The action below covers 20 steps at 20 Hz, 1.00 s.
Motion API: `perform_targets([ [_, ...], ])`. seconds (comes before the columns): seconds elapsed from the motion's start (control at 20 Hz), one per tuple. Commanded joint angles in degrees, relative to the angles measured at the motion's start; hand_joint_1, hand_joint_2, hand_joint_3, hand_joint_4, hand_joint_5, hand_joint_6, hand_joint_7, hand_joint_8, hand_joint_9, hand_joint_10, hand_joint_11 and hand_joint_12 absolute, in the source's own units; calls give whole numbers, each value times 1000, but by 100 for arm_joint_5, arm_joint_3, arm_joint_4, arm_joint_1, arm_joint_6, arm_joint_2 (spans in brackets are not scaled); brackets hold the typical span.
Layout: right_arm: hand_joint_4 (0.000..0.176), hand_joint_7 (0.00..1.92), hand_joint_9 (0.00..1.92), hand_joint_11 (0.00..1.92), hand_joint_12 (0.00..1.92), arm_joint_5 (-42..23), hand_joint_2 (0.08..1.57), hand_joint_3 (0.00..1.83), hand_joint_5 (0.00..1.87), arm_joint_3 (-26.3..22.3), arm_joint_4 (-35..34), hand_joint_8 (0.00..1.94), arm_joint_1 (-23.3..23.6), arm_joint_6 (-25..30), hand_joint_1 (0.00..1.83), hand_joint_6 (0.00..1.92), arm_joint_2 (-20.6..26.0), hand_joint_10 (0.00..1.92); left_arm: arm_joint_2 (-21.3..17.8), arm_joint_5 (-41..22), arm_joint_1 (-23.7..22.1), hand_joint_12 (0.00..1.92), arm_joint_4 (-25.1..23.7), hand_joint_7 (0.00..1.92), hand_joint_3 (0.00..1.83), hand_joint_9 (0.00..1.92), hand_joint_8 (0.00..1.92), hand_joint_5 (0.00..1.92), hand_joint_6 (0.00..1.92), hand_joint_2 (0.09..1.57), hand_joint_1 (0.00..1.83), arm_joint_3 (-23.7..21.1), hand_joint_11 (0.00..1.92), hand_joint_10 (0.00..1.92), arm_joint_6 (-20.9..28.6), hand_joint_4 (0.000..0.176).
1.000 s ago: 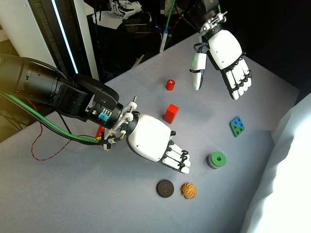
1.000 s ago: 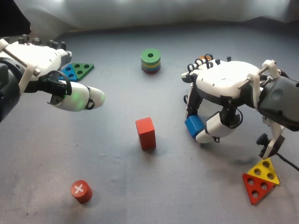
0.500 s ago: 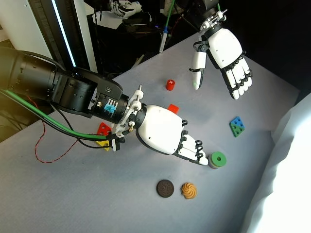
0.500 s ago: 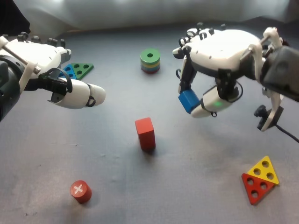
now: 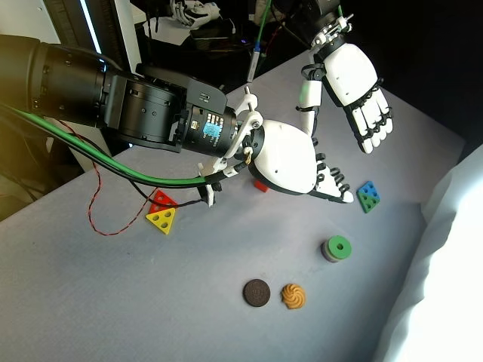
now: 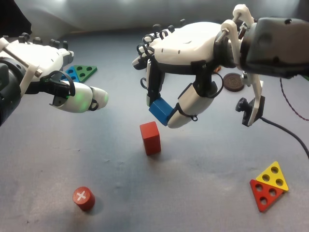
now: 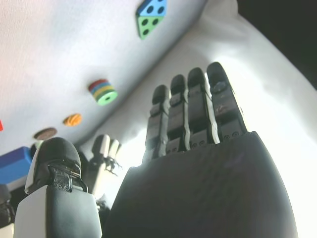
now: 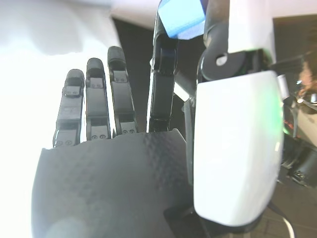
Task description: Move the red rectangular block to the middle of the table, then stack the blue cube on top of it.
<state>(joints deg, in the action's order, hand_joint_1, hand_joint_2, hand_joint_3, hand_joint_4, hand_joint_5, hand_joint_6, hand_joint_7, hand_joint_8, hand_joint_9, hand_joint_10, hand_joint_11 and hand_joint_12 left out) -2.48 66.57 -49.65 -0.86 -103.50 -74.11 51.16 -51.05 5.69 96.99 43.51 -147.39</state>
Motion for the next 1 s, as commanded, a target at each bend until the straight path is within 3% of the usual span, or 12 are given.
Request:
perform_targets([
  [0.0,176,333,138,0,0,-279,1024,1,1174,40,18,11,125,15,1078,667,9,8,-104,-183,-79,169,-394,134,2,86,3,142,4,1108,144,-17,0,3,-24,0],
  [0.25,176,334,154,0,0,-59,1015,0,1203,206,18,2,152,20,1086,615,-167,7,-102,-183,-81,180,-394,121,3,78,1,126,1,1120,119,-23,0,2,-24,0],
  [0.4,176,327,141,0,0,-19,1030,2,1156,233,35,2,85,11,1074,701,-264,1,-103,-188,-82,147,-404,115,1,71,1,122,1,1128,102,-20,0,2,-24,0],
  [0.95,176,304,129,0,0,17,1038,2,1138,388,54,0,47,-59,1068,727,-511,0,-101,-201,-82,142,-426,115,2,71,0,123,0,1147,103,-23,0,0,-23,0],
])
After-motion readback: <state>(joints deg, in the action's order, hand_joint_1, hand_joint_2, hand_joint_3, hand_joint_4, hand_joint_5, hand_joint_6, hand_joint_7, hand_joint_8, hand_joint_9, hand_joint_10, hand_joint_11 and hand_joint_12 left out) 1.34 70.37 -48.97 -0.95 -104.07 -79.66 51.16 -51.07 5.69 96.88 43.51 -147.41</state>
